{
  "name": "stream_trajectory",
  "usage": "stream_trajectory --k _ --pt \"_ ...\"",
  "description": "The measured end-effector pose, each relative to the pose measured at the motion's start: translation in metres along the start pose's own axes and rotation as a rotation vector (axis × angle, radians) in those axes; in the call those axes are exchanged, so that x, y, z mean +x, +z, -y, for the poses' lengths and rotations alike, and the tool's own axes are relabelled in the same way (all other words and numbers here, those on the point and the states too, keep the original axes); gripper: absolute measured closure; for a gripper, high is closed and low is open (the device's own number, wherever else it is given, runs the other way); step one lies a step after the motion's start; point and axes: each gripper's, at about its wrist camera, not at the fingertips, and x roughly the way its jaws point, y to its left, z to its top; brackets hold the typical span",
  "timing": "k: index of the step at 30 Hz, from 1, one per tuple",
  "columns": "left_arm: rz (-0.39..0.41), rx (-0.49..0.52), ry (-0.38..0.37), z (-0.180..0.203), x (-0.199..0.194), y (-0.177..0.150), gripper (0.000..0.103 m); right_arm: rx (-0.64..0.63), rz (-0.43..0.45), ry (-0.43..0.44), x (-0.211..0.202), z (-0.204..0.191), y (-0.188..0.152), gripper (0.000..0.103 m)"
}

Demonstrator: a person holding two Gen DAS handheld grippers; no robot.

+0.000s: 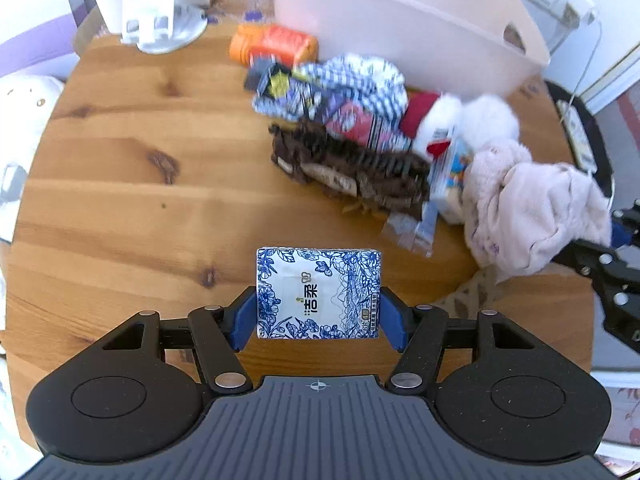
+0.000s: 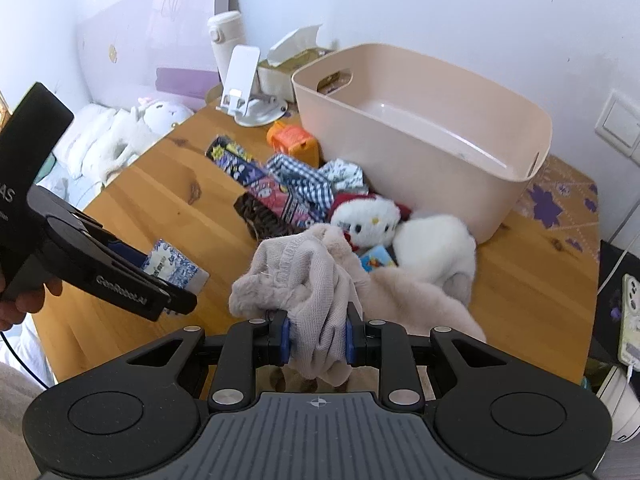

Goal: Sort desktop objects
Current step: 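Grasp the card box with the left tool while the right tool grasps the pink cloth, then carry both items into the beige basket and open both tools to release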

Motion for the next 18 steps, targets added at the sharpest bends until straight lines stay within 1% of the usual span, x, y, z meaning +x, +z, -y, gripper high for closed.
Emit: stream_trajectory --k 7,14,18 --pt "0.071 -0.016 -0.02 -0.002 -0.025 0.016 0.039 -0.009 0.031 -0.028 -0.01 0.001 0.01 0.08" --pt "0.143 -0.015 -0.012 -0.001 -0.048 0.039 0.039 -0.02 0.081 -0.045 -0.025 0.009 0.023 0.08" --pt "0.177 -0.007 -0.005 0.004 -0.057 0.052 0.039 -0.027 0.093 -0.058 -0.028 0.018 0.03 0.08"
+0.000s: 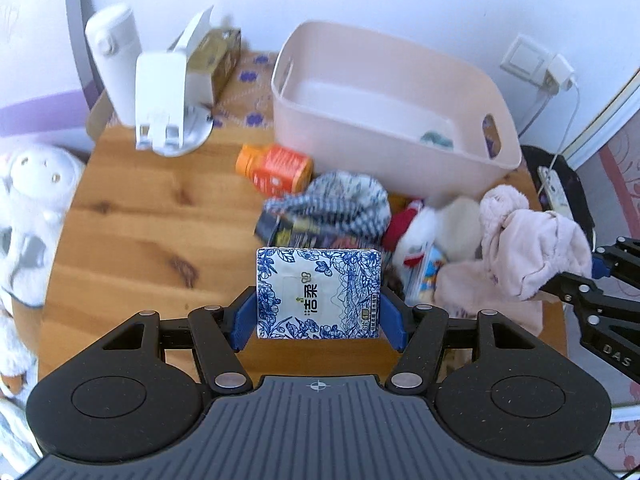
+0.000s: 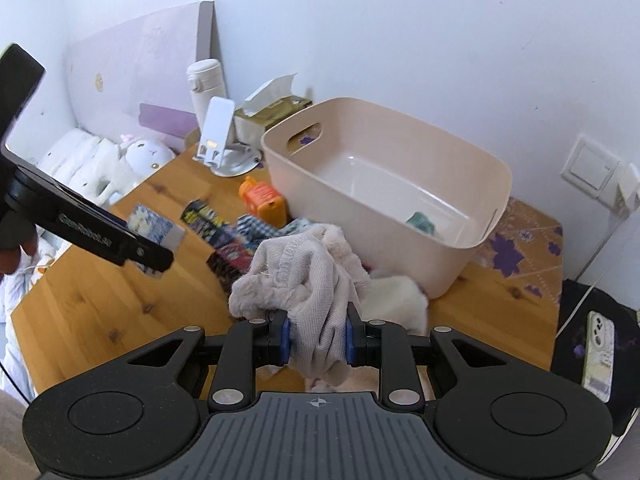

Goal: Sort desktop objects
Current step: 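Carry both items into the beige basket and open both tools to release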

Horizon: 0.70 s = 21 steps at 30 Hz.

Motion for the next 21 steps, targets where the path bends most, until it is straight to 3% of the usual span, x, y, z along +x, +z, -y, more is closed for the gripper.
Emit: stream_trajectory --k 21 --pt "0.17 0.047 0.066 0.036 0.012 0.103 0.039 -0.017 0.081 -0.076 0.017 0.07 0.051 0.08"
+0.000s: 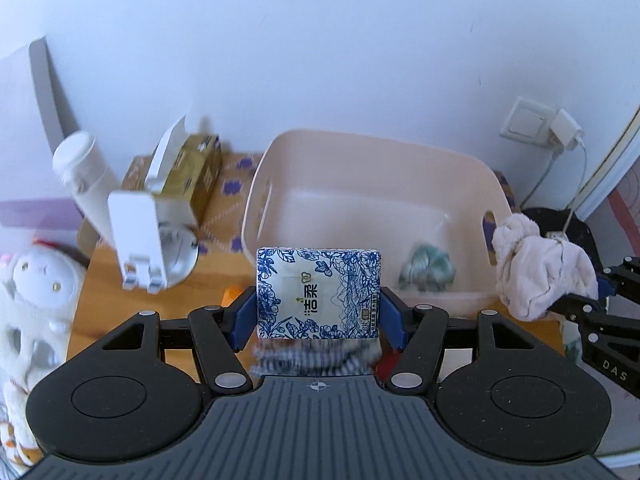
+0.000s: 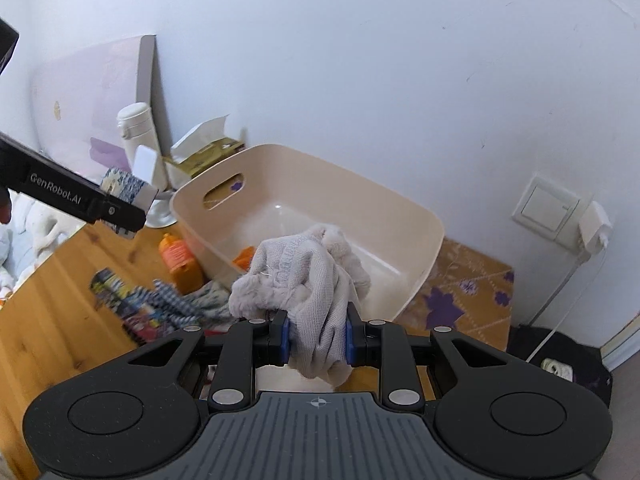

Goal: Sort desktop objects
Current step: 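Carry both items into the beige basket and open both tools to release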

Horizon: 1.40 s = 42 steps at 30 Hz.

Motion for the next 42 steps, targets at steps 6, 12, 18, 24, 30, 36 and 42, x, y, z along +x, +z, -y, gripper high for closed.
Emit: stream_trajectory --k 6,12,18,24,30,36,42 --pt "0.016 0.008 0.022 0.005 0.023 0.027 0.039 -0.006 0.013 -0.018 0.015 0.015 0.011 0.08" --pt "-0.012 0.006 0.036 0.009 0.056 0.046 0.039 0.014 0.012 -0.018 0.035 0.025 0.017 0.08" --pt "-0.075 0.103 0.051 0.031 0.091 0.05 0.039 0.079 -0.003 -0.014 0.061 0.031 0.012 0.08" --pt "-0.167 0.115 0.039 0.036 0.12 0.048 0.039 0.077 -0.042 -0.014 0.081 0.034 0.009 0.08" --pt "-0.213 0.111 0.028 0.029 0.127 0.046 0.039 0.07 -0.059 -0.012 0.089 0.035 0.006 0.079" --pt "-0.228 0.101 0.023 0.017 0.125 0.045 0.031 -0.053 -0.093 -0.013 0.097 0.027 0.012 0.063" --pt "-0.19 0.094 0.024 0.008 0.107 0.045 0.025 -0.015 -0.076 0.007 0.087 0.024 0.009 0.049"
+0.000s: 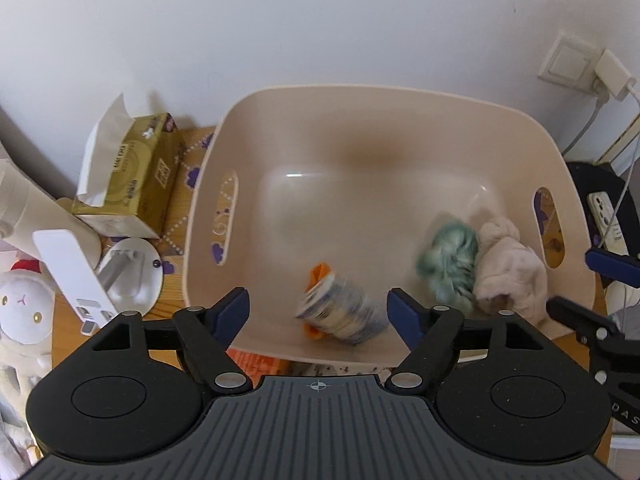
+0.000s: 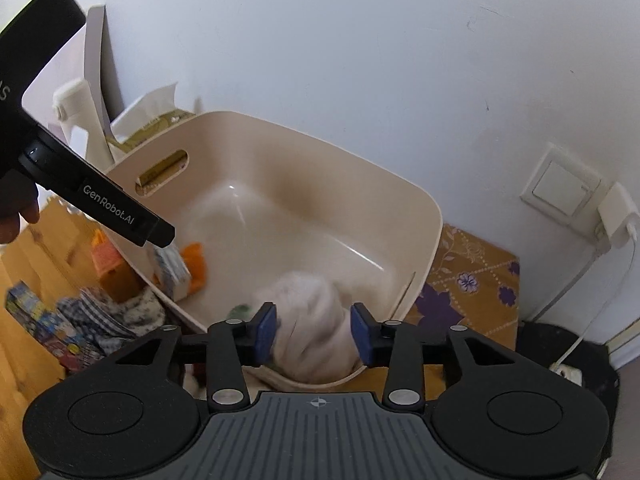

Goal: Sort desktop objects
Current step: 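Carry both items into the beige basket and open both tools to release, then reach the left tool to the snack box while the right tool reaches the pink fluffy cloth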

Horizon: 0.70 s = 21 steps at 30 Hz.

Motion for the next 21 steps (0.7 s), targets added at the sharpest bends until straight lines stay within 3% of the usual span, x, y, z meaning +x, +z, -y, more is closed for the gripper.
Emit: stream_trajectory --k 1,5,7,9,10,14,21 --pt "0.008 -0.007 -0.004 -0.002 -0.004 -0.001 0.025 0.007 0.006 -0.002 -0.002 -0.001 -0.001 0.043" --pt "0.03 -0.025 -0.026 -0.009 -0.019 -0.007 0.023 0.016 0.029 0.003 -0.014 -0.001 -0.003 0.036" --pt "0.044 -0.015 -0.03 -0.011 -0.027 -0.011 0.023 0.03 0.038 0.001 -0.021 0.0 -0.005 0.025" --pt "0.054 -0.009 -0.032 -0.014 -0.034 -0.016 0.023 0.038 0.039 0.0 -0.028 -0.001 -0.008 0.024" --pt "0.057 -0.011 -0.035 -0.015 -0.038 -0.019 0.023 -0.017 0.042 0.054 -0.031 -0.002 -0.01 0.023" --pt "0.057 -0.022 -0.047 -0.023 -0.049 -0.029 0.022 -0.026 0.037 0.043 -0.043 -0.008 -0.021 0.011" --pt "0.048 -0.014 -0.041 -0.032 -0.06 -0.053 0.022 -0.051 0.023 0.04 -0.061 -0.015 -0.038 0.009"
